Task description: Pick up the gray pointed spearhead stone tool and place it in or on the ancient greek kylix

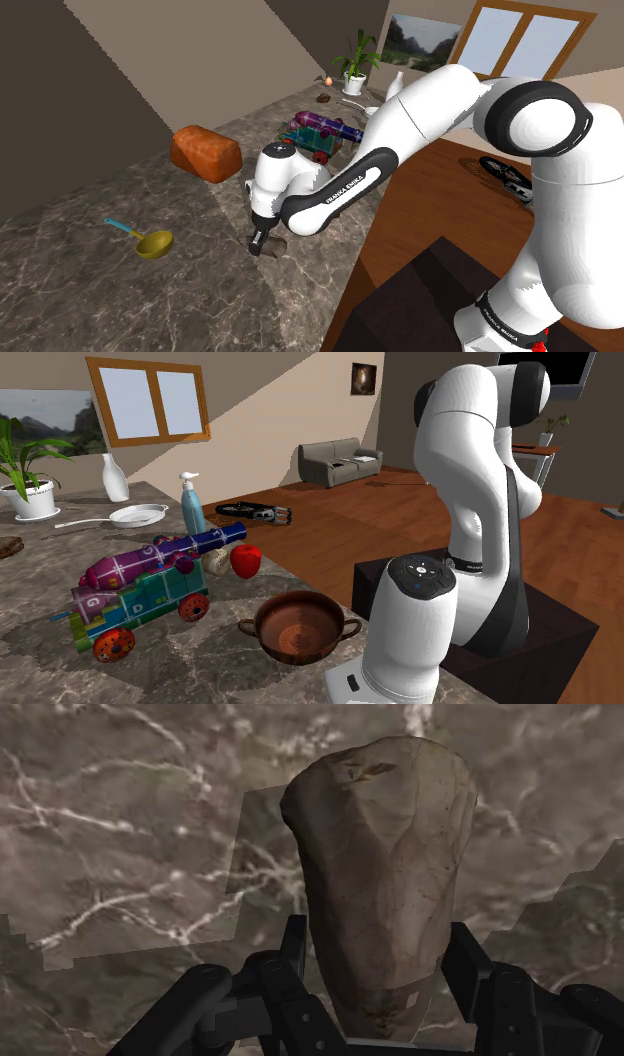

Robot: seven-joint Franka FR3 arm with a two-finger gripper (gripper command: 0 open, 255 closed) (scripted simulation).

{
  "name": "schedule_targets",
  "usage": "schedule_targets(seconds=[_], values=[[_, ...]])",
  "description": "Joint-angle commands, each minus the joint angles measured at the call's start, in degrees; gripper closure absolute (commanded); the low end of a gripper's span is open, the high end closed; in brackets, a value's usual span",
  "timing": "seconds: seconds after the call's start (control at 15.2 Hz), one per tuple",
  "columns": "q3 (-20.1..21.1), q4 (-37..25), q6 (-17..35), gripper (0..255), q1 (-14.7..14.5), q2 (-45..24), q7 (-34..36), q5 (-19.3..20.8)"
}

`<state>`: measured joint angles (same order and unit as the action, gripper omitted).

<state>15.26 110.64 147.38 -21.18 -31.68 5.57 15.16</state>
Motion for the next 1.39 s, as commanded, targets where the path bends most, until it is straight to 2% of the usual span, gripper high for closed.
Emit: schedule_targets(seconds=[0.0,0.46,1.32], values=[[-0.01,0.03,-0.01,255,0.00,-0.05,0.00,0.00],[-0.02,0.02,0.00,255,0.00,-0.06,0.00,0.01],[2.40,-0.27,-7.21,255,1.76,7.02,-2.27,-3.26]])
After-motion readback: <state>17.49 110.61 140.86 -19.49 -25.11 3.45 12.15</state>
